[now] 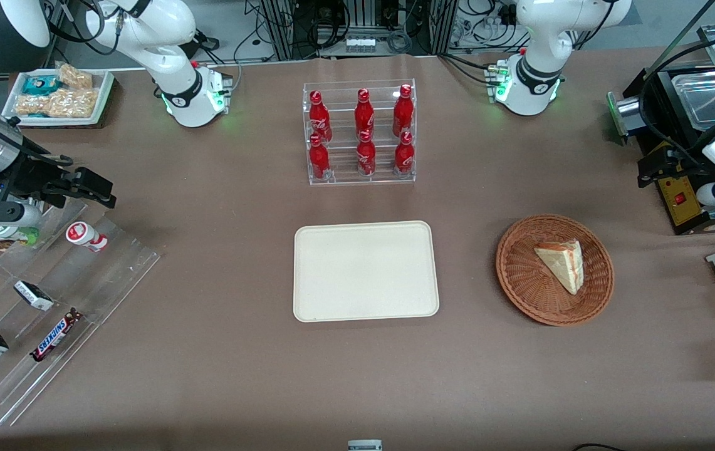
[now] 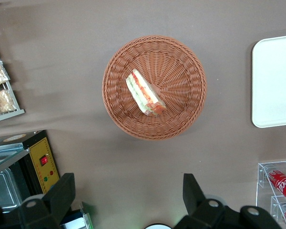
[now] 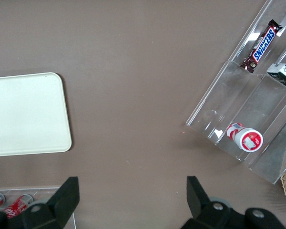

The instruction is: Place sandwich from basket to tray

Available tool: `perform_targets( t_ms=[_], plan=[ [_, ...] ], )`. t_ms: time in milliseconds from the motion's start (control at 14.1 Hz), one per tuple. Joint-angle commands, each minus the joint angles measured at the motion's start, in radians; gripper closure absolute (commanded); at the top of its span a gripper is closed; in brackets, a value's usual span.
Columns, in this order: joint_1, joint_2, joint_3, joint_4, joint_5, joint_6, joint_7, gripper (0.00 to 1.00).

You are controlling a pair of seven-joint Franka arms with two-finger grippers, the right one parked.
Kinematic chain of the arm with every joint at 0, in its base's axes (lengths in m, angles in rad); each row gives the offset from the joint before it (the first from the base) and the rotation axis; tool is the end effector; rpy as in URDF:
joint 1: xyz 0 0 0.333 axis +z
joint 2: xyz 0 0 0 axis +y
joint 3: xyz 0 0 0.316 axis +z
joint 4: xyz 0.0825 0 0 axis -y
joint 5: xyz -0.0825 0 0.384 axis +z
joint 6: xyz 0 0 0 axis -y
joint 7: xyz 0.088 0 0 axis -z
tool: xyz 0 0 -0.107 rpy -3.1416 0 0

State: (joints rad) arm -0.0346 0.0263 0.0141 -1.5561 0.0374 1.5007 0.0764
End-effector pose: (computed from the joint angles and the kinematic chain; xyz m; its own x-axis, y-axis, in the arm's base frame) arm 0.5547 -0.0073 0.6110 0.9920 -0.0940 -0.0842 -0.0969 -0.9948 -0.0314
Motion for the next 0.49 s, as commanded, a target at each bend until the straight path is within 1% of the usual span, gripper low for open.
perform_targets(
  t_ms=[0,424],
  plan=[
    [0.01,0.0,-0.006,0.002,0.003,0.013,-0.01,0.0],
    [0.01,0.007,-0.006,0.004,0.004,0.013,-0.009,0.0]
  ],
)
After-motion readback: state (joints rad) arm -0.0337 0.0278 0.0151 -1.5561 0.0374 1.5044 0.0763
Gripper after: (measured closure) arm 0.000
